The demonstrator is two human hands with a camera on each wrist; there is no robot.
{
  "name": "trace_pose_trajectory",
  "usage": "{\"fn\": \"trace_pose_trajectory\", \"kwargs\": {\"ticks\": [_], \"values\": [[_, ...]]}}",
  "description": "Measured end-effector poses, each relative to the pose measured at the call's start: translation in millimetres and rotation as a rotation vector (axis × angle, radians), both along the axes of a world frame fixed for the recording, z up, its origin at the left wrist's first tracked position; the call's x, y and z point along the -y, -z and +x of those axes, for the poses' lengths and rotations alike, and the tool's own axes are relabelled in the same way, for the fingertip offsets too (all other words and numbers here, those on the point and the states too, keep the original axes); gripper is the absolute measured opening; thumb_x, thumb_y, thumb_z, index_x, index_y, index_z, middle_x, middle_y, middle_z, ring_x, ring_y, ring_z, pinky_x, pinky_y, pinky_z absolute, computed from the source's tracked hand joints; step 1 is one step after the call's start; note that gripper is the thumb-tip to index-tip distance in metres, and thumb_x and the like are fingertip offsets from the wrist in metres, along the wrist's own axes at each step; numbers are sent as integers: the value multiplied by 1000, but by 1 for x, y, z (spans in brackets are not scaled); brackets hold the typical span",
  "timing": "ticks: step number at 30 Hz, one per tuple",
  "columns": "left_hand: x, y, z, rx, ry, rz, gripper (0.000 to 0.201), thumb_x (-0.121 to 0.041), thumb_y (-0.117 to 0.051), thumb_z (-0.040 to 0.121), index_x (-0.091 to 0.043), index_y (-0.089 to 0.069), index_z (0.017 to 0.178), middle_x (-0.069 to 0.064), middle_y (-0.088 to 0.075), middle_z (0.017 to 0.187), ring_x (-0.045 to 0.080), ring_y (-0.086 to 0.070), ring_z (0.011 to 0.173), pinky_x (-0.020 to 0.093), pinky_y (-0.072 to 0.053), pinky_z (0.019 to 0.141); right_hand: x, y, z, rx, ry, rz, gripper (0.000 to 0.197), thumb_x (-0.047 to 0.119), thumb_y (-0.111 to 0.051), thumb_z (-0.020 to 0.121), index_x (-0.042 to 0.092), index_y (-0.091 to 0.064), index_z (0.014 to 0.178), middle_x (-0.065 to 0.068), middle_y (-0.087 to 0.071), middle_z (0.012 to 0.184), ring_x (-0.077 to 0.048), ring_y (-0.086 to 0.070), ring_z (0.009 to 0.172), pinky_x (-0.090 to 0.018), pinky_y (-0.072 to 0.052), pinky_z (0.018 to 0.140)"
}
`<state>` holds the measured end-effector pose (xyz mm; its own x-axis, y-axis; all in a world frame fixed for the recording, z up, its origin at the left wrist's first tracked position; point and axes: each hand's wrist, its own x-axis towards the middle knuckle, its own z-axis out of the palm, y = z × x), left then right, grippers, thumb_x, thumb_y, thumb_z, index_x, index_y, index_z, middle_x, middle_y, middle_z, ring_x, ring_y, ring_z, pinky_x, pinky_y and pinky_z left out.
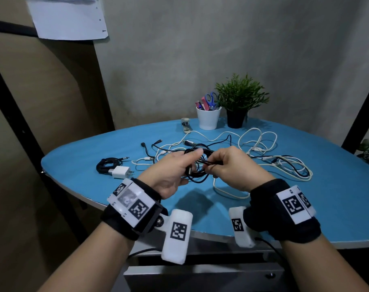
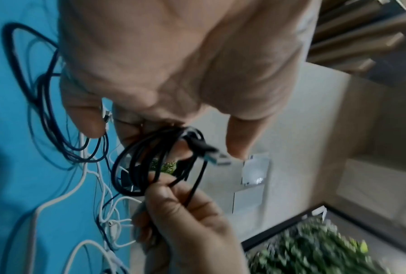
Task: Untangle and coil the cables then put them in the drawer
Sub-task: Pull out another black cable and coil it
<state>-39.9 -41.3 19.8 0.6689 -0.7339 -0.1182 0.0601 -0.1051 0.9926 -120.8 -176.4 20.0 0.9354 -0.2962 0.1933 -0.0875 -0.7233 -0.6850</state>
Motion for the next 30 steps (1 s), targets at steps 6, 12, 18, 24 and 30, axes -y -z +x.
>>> {"fn": "trace_pose_trajectory", "kwargs": {"ticks": [6, 12, 18, 24, 30], "values": [[7, -1, 0, -32, -62, -128, 28, -14, -54, 82, -9, -49, 109, 13, -55, 86, 25, -52, 83, 44, -40, 85, 4, -8, -10, 89, -122, 289, 23, 0, -60, 84, 21, -69, 85, -7, -67, 74, -9, -56, 67, -20, -43, 64], [9, 0, 0, -45, 2, -221, 12, 0, -37, 95, -10, -44, 96, 4, -58, 70, 22, -58, 71, 49, -43, 89, 4, -10, -8, 237, -130, 527, 33, -15, -53, 85, 16, -43, 90, -10, -61, 76, -9, -57, 51, -21, -39, 51], [4, 0, -2, -10, 48, -272, 23, 10, -35, 91, -11, -45, 88, 1, -53, 75, 14, -51, 68, 28, -41, 69, 6, -10, -6, 204, -94, 480, 37, -13, -51, 86, 9, -50, 116, -3, -57, 75, -12, -51, 53, -22, -39, 51], [3, -6, -1, -116, 107, -307, 25, -30, -33, 100, -11, -49, 98, -1, -42, 62, 16, -44, 64, 27, -40, 69, 8, -10, -7, 206, -108, 439, 34, -12, -53, 86, 20, -57, 100, -1, -59, 75, -11, -55, 54, -20, -41, 50], [5, -3, 2, 14, 28, -236, 34, -30, -36, 99, -10, -51, 76, -6, -42, 52, 14, -40, 60, 26, -39, 67, 7, -7, -10, 166, -205, 495, 34, -7, -42, 94, 17, -59, 109, 0, -63, 84, -10, -58, 60, -18, -41, 52]]}}
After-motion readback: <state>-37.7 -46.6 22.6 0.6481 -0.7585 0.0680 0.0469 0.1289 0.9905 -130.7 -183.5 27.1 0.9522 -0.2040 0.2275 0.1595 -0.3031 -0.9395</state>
